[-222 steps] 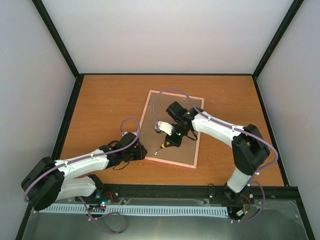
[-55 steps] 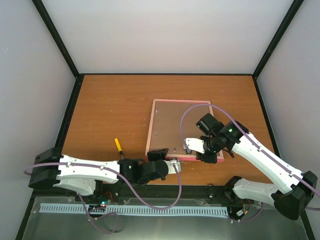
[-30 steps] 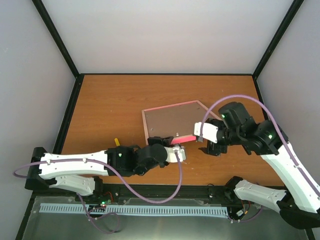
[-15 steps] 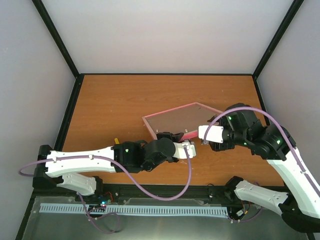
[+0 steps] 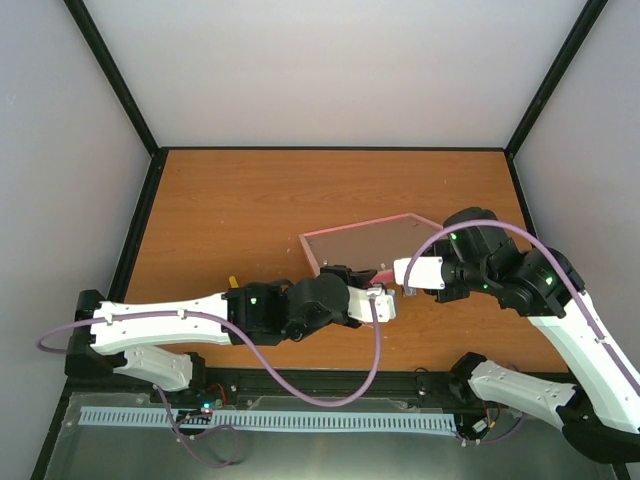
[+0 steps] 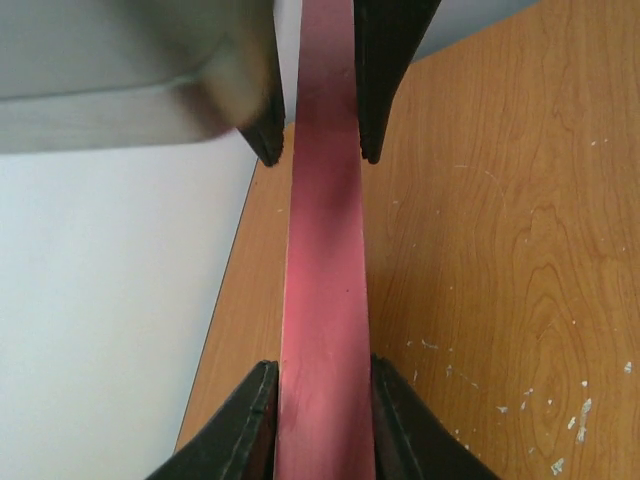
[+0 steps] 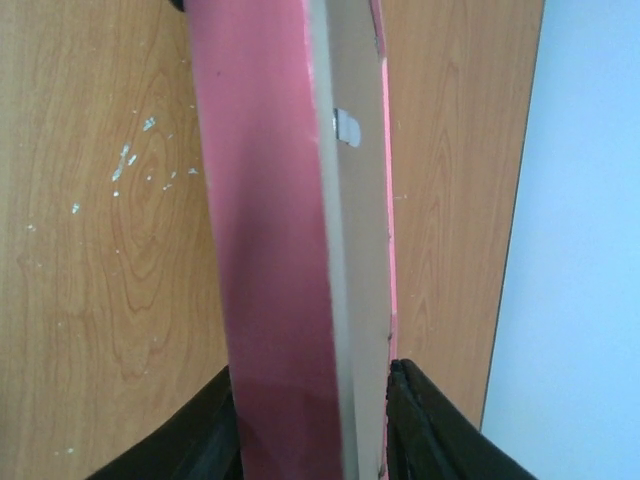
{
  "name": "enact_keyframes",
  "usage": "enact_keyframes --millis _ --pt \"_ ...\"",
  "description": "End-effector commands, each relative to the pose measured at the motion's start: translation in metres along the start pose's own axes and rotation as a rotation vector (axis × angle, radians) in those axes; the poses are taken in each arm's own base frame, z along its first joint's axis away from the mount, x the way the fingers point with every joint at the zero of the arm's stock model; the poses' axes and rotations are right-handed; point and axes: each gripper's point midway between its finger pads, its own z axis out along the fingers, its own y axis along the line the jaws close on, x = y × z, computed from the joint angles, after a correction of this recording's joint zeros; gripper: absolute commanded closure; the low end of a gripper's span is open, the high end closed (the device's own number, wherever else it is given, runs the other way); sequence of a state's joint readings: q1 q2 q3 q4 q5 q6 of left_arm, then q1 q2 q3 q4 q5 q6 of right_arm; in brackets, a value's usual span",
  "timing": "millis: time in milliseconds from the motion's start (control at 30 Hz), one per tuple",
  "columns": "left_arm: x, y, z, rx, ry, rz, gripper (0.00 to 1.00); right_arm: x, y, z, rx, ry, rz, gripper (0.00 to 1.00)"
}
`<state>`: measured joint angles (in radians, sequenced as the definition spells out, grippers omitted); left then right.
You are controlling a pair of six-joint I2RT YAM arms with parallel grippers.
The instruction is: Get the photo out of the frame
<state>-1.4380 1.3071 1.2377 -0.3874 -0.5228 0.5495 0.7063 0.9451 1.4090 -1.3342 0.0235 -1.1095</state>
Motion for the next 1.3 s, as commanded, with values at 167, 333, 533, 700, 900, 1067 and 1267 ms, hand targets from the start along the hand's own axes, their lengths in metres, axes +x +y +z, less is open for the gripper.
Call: enact_keyframes --millis 167,333,533,700,900,1067,1267 --pt "-0.040 0.039 -0.037 -0.067 -0.230 -0.175 0.43 0.005 -0.007 -0.009 0.043 0.025 -0.045 0.80" --pt "0.009 0.020 -0.066 -0.037 -0.263 -0.262 0.30 0.010 -0.006 -0.029 0.119 0.017 -0.075 0.88" --pt "0.053 0.008 -0.099 -0.150 -0.461 -0.272 0.18 0.006 -0.002 -0.043 0.162 -0.038 -0.096 0.92" --pt "0.071 -0.002 -0.083 -0.142 -0.441 -0.255 0.23 0.000 0.002 -0.047 0.184 -0.092 -0.115 0.95" --pt "0.086 -0.013 -0.060 -0.124 -0.417 -0.267 0.31 -0.011 0.003 -0.058 0.190 -0.160 -0.134 0.97" --pt "0.079 -0.013 -0.054 -0.119 -0.449 -0.253 0.37 -0.018 0.006 -0.064 0.206 -0.211 -0.158 0.97" --pt "0.068 -0.013 -0.047 -0.124 -0.482 -0.227 0.45 -0.020 0.011 -0.064 0.196 -0.231 -0.167 0.97"
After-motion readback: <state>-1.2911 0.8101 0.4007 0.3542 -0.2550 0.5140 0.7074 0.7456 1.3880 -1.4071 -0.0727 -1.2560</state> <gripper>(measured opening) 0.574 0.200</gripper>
